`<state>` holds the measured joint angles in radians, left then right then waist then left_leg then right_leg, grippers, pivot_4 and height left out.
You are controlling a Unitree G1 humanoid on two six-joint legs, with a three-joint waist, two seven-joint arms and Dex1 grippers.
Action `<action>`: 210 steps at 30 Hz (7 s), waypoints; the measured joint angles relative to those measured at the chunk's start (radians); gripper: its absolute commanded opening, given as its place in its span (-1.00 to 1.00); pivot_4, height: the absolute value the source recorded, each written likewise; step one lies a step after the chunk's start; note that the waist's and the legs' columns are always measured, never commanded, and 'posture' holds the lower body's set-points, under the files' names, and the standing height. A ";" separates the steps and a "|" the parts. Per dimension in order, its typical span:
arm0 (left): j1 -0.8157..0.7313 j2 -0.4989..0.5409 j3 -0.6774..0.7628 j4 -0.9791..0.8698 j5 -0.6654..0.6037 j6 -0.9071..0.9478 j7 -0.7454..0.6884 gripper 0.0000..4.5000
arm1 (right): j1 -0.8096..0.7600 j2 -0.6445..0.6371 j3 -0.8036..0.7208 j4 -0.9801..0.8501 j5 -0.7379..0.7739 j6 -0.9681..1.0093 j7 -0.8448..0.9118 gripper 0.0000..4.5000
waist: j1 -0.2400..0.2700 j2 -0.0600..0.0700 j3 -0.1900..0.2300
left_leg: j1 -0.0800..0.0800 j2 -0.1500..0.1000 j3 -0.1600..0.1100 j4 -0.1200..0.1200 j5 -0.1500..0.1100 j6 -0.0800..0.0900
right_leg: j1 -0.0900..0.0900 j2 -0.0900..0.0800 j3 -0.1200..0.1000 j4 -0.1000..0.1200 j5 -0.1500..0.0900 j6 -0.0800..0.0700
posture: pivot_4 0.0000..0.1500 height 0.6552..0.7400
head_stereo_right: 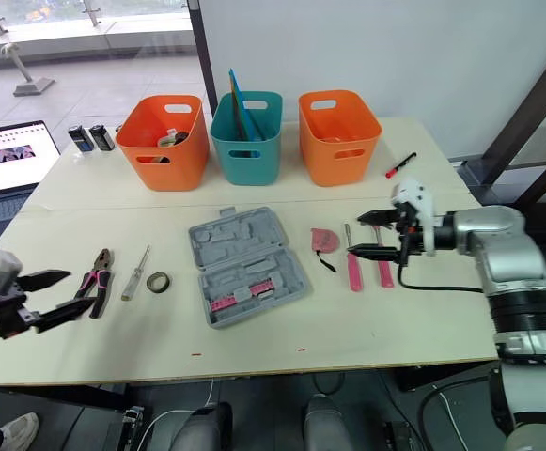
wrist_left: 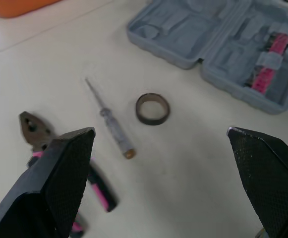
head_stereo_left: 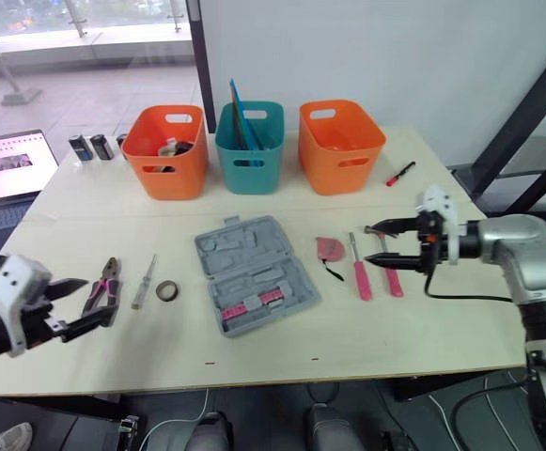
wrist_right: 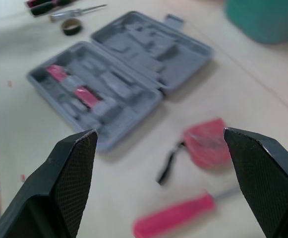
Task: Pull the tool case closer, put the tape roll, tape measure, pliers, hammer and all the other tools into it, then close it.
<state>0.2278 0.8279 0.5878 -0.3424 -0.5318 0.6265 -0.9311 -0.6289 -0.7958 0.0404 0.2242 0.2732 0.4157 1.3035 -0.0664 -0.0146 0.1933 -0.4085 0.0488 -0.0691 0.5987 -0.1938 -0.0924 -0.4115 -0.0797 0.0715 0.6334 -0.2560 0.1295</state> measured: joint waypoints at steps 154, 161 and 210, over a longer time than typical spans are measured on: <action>0.215 -0.204 0.191 0.439 0.127 -0.567 0.104 0.99 | 0.131 -0.073 -0.251 0.635 -0.025 -0.486 -0.010 0.99 | 0.016 -0.009 -0.003 | 0.002 -0.001 0.001 -0.001 0.000 -0.002 | 0.001 -0.003 -0.001 -0.005 -0.003 -0.004 | 1.00 0.87; 0.227 -0.195 0.236 0.484 0.082 -0.592 0.090 0.99 | 0.036 -0.070 -0.257 0.693 0.000 -0.433 0.032 0.99 | -0.006 -0.009 -0.003 | 0.000 -0.001 0.002 -0.001 0.000 -0.002 | 0.000 -0.002 0.000 -0.004 -0.002 -0.004 | 1.00 0.87; -0.400 -0.408 -0.464 0.022 0.192 0.366 0.765 0.42 | -0.018 -0.050 0.004 -0.448 0.337 0.402 -0.003 1.00 | 0.024 -0.013 -0.001 | -0.002 0.000 0.002 0.001 -0.001 -0.001 | -0.002 0.000 0.001 -0.002 0.001 0.000 | 1.00 0.87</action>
<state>-0.1717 0.4201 0.1236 -0.3200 -0.3398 0.9921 -0.1661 -0.6472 -0.8460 0.0440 -0.2240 0.6100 0.8175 1.3003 -0.0421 -0.0278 0.1926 -0.4104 0.0490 -0.0674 0.5997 -0.1947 -0.0937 -0.4135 -0.0792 0.0726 0.6314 -0.2554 0.1294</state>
